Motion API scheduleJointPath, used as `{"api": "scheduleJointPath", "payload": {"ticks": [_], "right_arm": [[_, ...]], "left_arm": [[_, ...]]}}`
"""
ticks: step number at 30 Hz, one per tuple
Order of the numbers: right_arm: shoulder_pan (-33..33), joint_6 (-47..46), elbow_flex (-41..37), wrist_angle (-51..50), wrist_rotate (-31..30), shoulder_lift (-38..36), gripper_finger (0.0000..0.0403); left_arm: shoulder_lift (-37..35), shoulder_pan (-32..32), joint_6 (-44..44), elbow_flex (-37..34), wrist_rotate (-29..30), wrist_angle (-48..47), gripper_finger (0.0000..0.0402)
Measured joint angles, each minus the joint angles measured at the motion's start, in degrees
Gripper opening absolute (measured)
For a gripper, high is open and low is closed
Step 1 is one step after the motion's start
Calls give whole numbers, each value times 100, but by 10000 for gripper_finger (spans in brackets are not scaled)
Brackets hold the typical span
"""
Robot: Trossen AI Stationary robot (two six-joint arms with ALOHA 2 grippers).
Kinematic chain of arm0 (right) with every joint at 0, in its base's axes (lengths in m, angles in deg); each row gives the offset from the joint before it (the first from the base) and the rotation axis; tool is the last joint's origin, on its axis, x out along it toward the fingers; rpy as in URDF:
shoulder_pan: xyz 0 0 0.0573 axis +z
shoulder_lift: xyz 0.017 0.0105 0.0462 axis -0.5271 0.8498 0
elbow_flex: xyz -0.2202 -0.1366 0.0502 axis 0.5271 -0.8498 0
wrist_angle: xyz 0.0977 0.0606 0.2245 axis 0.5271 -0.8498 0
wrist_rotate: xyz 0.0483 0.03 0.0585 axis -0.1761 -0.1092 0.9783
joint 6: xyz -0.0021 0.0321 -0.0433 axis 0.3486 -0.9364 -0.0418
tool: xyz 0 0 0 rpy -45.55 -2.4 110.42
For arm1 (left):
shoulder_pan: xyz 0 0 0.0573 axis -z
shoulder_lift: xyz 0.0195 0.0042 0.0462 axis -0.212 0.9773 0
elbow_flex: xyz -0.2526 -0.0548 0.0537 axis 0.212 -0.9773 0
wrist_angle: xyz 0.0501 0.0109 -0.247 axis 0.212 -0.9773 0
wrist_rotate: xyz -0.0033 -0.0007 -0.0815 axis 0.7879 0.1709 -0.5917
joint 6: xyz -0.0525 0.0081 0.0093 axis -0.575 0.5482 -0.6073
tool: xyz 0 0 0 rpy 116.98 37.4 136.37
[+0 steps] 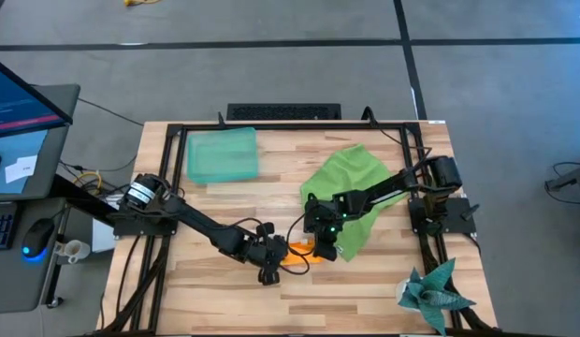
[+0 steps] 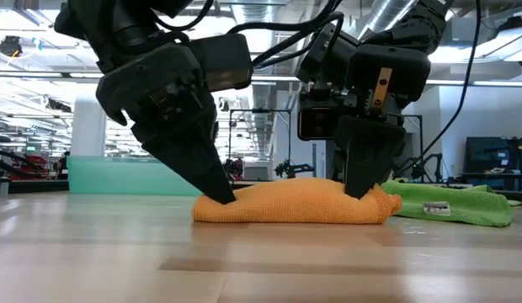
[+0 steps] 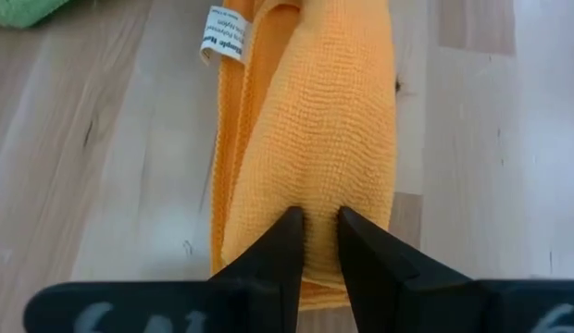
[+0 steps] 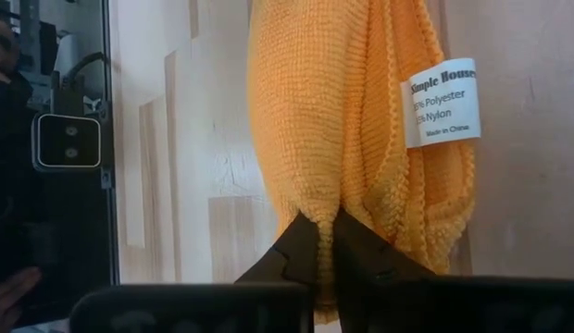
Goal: Roll microfiber towels into tight, uniform cylinder then place into a basket
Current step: Roll the yellow microfiber cloth
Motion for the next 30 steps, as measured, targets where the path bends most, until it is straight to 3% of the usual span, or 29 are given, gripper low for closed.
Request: {"api": "scheduleJointPath", "payload": {"ticks": [9,16,23,30], "right_arm": [[85,0,2,20,-127,-7,123],[-10,-89,4,43,245,2,191],[-70,-76,-13,-110,271,-164,197],[-13,379,-28,-811,-77,-822,186]], "left_arm": [[10,-7,-206,-9,70,-42,61],[20,-16,-344,-27,203,42,74],[30,-27,-344,-33,223,130,106],[28,-27,-342,-33,104,124,106]]}}
